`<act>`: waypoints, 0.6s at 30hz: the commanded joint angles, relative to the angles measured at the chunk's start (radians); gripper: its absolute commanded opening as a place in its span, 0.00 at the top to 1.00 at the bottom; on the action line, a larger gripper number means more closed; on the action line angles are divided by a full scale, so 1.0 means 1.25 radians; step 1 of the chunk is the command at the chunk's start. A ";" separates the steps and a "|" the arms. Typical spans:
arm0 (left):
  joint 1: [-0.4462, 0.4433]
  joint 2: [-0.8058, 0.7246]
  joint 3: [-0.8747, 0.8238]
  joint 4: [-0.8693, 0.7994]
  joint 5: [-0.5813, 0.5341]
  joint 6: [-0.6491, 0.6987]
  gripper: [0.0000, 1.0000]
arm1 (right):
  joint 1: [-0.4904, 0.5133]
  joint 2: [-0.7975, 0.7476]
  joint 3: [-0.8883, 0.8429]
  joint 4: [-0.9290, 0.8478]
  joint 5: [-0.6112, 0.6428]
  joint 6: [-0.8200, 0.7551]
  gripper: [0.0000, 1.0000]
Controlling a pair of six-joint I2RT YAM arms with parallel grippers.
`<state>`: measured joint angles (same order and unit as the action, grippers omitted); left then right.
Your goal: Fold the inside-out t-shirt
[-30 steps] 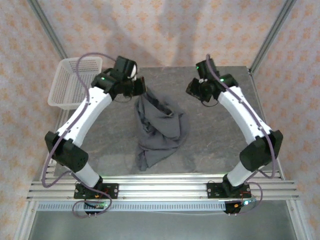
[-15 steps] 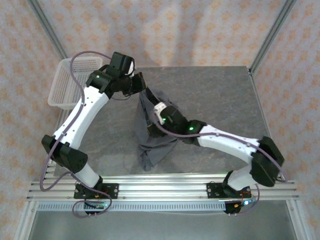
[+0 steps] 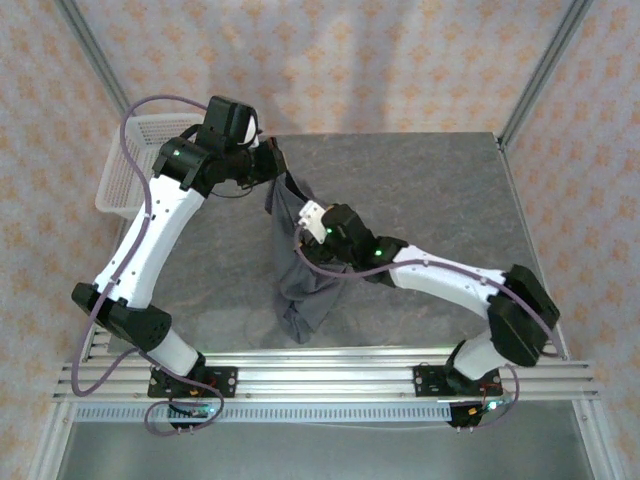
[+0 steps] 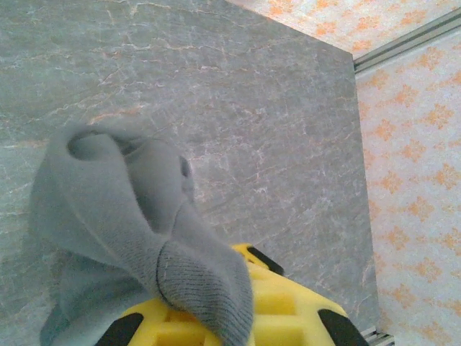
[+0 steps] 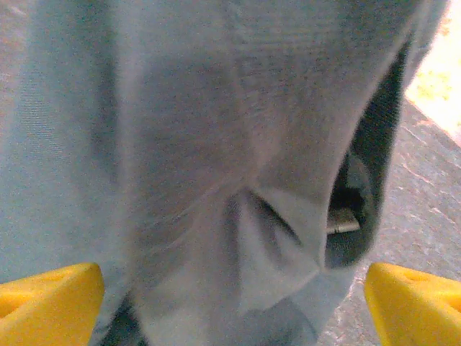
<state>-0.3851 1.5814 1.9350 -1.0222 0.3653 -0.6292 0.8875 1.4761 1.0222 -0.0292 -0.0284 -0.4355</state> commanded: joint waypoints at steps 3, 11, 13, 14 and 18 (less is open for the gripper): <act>0.005 -0.003 0.025 -0.002 0.030 -0.001 1.00 | -0.004 -0.054 -0.049 -0.013 -0.049 -0.027 0.18; 0.005 -0.019 -0.001 0.017 0.038 -0.019 1.00 | -0.013 0.081 0.029 0.065 -0.001 -0.015 0.41; 0.005 -0.020 -0.001 0.010 0.024 -0.006 1.00 | -0.015 0.093 0.061 0.040 0.010 -0.014 0.71; 0.005 -0.019 0.001 -0.002 -0.005 0.010 1.00 | -0.017 0.084 0.072 0.018 -0.008 -0.012 0.86; 0.039 -0.004 -0.051 -0.017 -0.209 0.096 0.97 | -0.027 -0.051 0.071 -0.112 -0.284 0.030 1.00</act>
<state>-0.3752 1.5795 1.9163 -1.0279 0.3004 -0.5938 0.8600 1.5509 1.0660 -0.0708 -0.1539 -0.4393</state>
